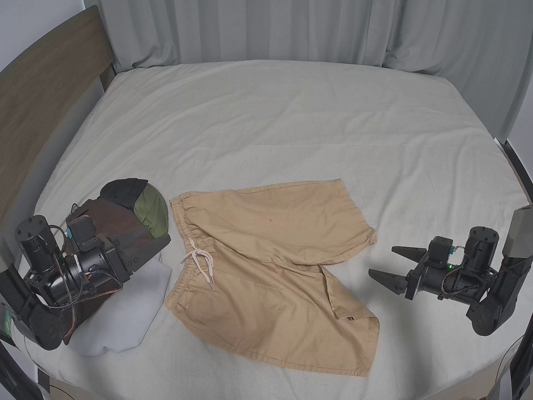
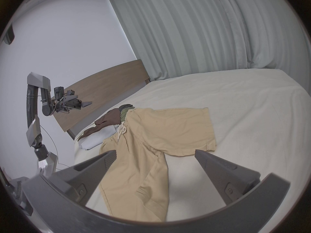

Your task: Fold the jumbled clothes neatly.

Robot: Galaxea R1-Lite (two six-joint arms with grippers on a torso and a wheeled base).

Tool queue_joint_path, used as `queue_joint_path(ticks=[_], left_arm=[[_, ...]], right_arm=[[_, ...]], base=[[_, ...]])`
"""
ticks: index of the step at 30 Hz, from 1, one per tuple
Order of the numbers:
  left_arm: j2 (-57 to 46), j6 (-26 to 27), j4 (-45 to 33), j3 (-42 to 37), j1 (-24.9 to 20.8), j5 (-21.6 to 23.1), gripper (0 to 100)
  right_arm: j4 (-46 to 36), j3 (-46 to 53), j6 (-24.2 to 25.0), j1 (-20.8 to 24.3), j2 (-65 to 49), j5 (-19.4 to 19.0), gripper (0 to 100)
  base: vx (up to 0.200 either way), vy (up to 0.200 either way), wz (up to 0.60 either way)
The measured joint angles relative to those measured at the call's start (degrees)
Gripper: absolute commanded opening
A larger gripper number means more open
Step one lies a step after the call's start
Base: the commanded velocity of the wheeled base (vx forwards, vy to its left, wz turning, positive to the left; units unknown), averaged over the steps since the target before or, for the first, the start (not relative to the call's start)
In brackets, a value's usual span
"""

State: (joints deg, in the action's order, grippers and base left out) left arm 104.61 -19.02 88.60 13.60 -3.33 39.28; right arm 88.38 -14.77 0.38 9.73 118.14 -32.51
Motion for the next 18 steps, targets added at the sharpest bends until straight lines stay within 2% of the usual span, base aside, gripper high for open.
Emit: queue_joint_path(ticks=[11,18], left_arm=[[-1.7,11.8,0.0,-3.2,-0.7,1.6,100],[1.2,21.8,0.0,-3.3,-0.7,1.7,100]], right_arm=[[0.0,0.7,-0.2,1.1,0.9,-0.2,100],[0.0,1.7,-1.8,1.7,3.6,-1.3,100]], base=[[0.0,0.0,0.0],[0.0,0.0,0.0]])
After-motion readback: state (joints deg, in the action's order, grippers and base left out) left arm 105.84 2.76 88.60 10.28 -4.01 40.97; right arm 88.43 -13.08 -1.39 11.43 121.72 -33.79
